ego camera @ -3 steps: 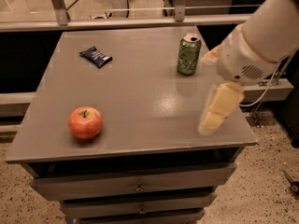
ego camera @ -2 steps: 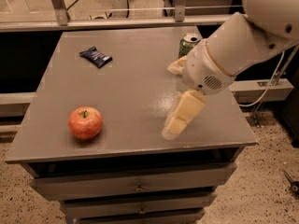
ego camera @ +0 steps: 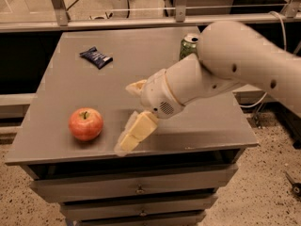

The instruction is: Move apple near green can

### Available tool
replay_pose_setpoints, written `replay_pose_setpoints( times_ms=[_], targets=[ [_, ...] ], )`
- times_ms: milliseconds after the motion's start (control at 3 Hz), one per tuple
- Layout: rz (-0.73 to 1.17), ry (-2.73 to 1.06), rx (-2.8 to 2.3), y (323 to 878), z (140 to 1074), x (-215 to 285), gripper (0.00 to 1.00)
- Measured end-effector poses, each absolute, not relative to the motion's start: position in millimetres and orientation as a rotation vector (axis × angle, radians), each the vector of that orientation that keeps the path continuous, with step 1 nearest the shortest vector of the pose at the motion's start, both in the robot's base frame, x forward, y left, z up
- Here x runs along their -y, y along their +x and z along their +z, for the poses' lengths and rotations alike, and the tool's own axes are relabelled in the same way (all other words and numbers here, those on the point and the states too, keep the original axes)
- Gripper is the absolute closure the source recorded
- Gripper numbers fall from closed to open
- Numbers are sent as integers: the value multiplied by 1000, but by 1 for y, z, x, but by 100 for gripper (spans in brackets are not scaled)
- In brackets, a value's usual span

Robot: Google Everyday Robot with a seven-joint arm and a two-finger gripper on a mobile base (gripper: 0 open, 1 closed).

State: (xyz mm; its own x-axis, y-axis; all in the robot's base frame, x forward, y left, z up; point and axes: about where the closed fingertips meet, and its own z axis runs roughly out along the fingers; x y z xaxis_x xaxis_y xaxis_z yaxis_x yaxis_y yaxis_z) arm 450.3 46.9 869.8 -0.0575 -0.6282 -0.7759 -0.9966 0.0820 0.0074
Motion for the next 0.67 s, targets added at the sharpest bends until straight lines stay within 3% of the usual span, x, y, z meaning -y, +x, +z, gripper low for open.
replay_pose_setpoints(
  times_ms=[667],
  targets=[
    [920, -1480, -1657, 454, 845, -100, 0]
  ],
)
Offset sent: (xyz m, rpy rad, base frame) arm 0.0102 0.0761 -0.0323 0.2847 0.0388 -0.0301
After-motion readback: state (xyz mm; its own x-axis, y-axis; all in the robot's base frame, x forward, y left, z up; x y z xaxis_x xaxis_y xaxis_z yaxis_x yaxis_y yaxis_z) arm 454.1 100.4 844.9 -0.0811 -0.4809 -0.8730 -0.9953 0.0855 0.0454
